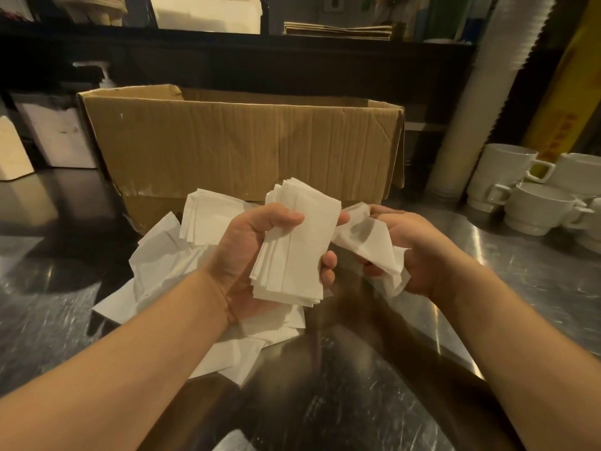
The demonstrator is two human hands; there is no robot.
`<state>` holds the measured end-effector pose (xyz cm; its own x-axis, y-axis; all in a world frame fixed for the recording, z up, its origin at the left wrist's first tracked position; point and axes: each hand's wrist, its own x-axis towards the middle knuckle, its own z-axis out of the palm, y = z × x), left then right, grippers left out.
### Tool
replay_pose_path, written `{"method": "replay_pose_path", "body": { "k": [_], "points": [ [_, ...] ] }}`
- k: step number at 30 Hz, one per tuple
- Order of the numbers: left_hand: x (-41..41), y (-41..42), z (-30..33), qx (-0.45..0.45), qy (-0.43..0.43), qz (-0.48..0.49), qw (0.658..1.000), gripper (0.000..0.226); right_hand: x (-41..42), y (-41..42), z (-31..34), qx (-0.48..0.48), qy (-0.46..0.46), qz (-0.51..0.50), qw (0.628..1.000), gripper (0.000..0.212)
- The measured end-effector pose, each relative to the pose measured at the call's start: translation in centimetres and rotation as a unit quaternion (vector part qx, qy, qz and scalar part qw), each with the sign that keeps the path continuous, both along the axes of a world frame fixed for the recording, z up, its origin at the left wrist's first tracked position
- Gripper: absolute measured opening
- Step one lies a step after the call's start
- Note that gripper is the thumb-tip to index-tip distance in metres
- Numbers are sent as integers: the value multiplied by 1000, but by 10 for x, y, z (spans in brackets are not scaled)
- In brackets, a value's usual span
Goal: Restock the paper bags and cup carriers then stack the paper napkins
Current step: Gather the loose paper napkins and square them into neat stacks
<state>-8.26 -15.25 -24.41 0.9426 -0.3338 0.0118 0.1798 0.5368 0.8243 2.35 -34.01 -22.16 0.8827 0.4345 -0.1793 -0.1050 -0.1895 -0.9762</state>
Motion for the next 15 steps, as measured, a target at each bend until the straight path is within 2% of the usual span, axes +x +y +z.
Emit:
{"method": "replay_pose_path", "body": {
  "k": [2,4,6,8,10,11,12,15],
  "points": [
    [0,0,1,-16,10,4,1000,69,-2,0,0,-40,-20,33,998,19],
    [1,0,0,-36,19,15,999,84,-6,1,0,-68,-22,34,997,16],
    [1,0,0,-36,15,26,999,94,-5,2,0,-44,-2,17,999,19],
    [1,0,0,-30,12,32,999,89,-3,1,1,-14,28,76,997,46],
    [0,0,0,-35,7,26,999,78,-1,-1,-2,-55,-17,146,988,68],
    [-1,-1,0,-46,3,23,999,76,-1,-3,-3,-89,-57,154,982,68],
    [-1,-1,0,-60,-1,24,998,77,0,-3,-4,-119,-87,144,979,58],
    [1,1,0,-96,-11,50,994,87,7,-4,-5,-170,-87,121,974,36]
  ]
}}
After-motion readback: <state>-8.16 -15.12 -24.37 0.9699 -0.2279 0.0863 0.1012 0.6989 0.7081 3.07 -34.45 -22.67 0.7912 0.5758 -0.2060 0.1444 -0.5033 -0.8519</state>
